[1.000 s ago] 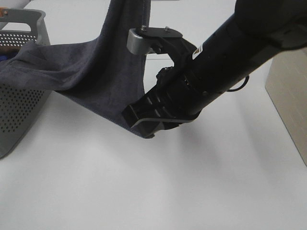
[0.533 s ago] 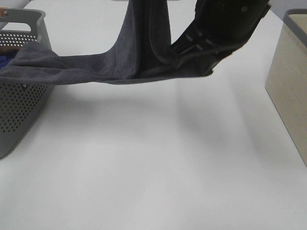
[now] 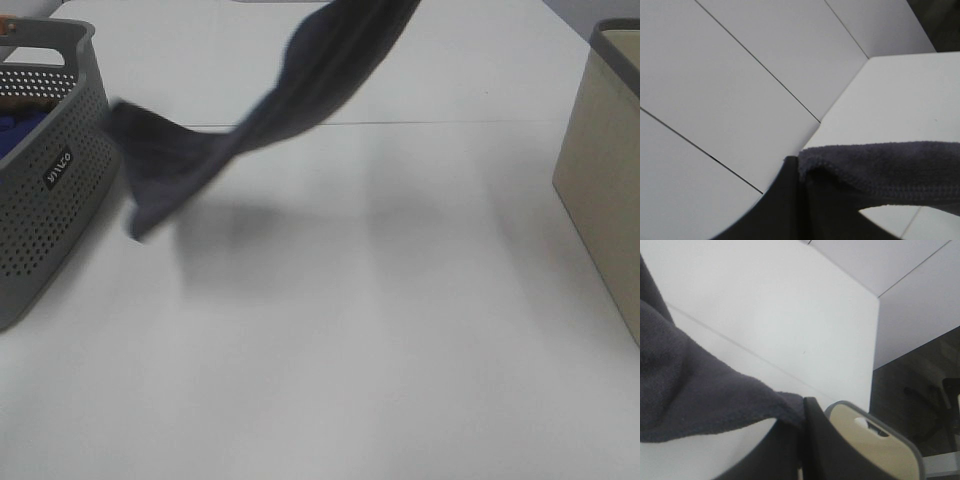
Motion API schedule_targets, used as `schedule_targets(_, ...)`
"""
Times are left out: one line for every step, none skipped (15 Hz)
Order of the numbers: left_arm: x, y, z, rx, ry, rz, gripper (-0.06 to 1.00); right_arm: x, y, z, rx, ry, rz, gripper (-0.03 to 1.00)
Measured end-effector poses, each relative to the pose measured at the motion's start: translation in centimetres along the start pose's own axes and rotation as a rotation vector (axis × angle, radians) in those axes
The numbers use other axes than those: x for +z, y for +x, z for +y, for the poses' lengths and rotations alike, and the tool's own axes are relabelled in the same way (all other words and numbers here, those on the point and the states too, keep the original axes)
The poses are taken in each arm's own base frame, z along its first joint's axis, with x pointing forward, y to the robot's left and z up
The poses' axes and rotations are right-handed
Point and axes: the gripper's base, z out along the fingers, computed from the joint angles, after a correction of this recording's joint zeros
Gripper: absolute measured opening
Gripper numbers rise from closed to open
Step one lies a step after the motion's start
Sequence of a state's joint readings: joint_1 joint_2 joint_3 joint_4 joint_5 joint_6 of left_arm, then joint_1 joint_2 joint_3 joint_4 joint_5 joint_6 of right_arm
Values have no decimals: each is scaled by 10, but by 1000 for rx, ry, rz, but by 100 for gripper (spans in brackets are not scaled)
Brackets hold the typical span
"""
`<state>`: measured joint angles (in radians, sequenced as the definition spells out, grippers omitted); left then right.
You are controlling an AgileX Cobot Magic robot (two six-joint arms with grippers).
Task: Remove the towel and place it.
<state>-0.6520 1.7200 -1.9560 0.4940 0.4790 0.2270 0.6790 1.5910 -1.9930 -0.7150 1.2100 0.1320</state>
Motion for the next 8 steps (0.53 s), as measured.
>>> schedule_targets(1,1,5,-20,-18,-12,0,-2,-2,-3,5,12,-20,1)
schedule_targets(2,3,13,-65,-48,-41,0,-6,-7,-8,12,27,-64,1)
schedule_targets(3,4,20,-106,-73,-76,0,-7,-11,-8,10,26,-100,1)
schedule_targets(3,5,28,-144,-95,-112,0,-7,-14,-8,8,24,-135,1)
schedule_targets(4,6,35,-176,-115,-148,0,-8,-18,-9,2,34,-184,1)
schedule_targets(4,10,47,-219,-148,-194,0,-9,-25,-11,-18,71,-252,1)
schedule_targets(3,11,52,-233,-162,-219,0,-7,-28,-11,-34,95,-285,1)
schedule_targets(3,10,54,-232,-169,-241,0,-4,-32,-8,-49,104,-311,1)
